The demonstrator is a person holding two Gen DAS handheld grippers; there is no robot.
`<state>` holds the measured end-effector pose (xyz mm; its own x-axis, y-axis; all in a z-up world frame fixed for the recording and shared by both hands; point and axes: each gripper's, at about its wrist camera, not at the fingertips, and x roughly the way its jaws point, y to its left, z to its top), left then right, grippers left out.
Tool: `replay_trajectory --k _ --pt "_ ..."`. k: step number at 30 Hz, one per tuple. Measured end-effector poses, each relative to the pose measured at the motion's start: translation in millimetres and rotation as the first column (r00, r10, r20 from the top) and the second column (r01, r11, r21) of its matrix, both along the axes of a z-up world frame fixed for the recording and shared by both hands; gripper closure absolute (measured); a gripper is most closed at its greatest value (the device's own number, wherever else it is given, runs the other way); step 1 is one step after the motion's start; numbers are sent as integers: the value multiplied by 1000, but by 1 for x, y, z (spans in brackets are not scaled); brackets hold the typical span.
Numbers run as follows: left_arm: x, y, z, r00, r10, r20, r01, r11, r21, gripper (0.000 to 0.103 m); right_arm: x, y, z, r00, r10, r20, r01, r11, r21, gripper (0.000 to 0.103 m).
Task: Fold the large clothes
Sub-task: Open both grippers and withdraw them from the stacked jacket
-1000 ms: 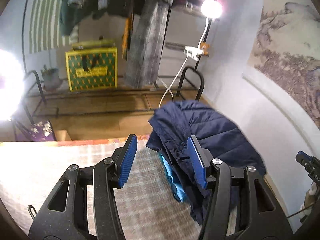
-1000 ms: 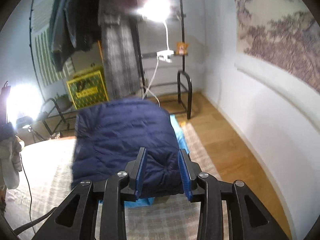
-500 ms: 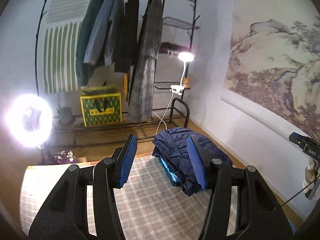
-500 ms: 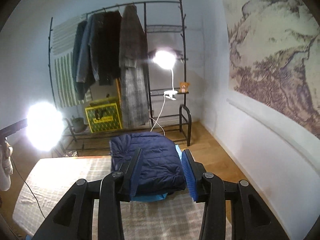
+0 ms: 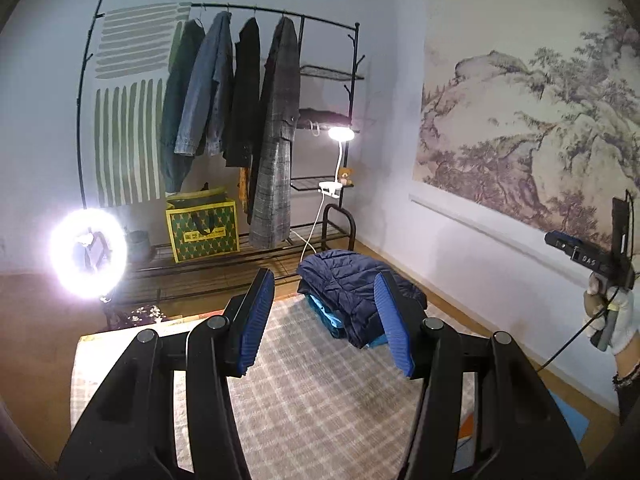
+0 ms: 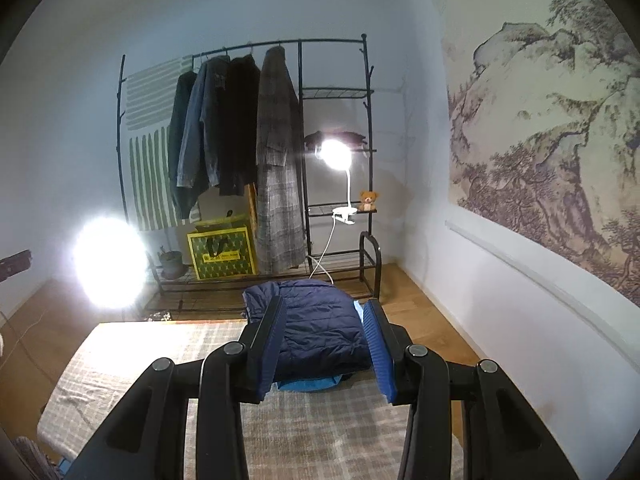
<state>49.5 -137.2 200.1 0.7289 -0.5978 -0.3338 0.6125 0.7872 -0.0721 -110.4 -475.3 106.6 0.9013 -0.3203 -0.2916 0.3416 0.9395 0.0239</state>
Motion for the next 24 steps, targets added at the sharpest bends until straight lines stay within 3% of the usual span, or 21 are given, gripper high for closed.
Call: replay_trajectory --k 2,6,8,11,13,15,20,23,24 --pt "-11 12 7 1000 0 9 0 1000 -16 48 -11 5 5 1000 -2 10 2 1000 2 60" --pt "-31 25 7 1000 2 18 -2 1000 -8 48 -22 15 6 1000 13 12 -13 1000 0 43" --pt "-36 25 -1 1000 -2 6 2 1000 7 48 -21 21 0 1000 19 -3 -19 1000 -1 43" --pt "-41 22 -27 1000 12 -28 -11 999 36 43 -19 31 -17 999 22 -27 -22 1000 2 43" --pt "-46 19 -49 999 13 -46 -10 999 52 33 -17 38 -30 999 24 -39 -24 1000 6 42" --pt "-51 14 -71 998 12 -61 -8 997 71 33 -17 43 -41 999 22 -50 -21 1000 11 42" --pt "-51 -2 -121 996 6 -87 5 992 128 31 -4 63 -75 997 20 -81 -21 1000 -1 29" --pt "-46 -10 -145 994 4 -110 11 991 133 23 7 76 -96 995 23 -93 -24 1000 -3 24" --pt "-45 -13 -152 994 6 -110 9 991 136 22 11 77 -101 996 20 -92 -21 1000 -6 17"
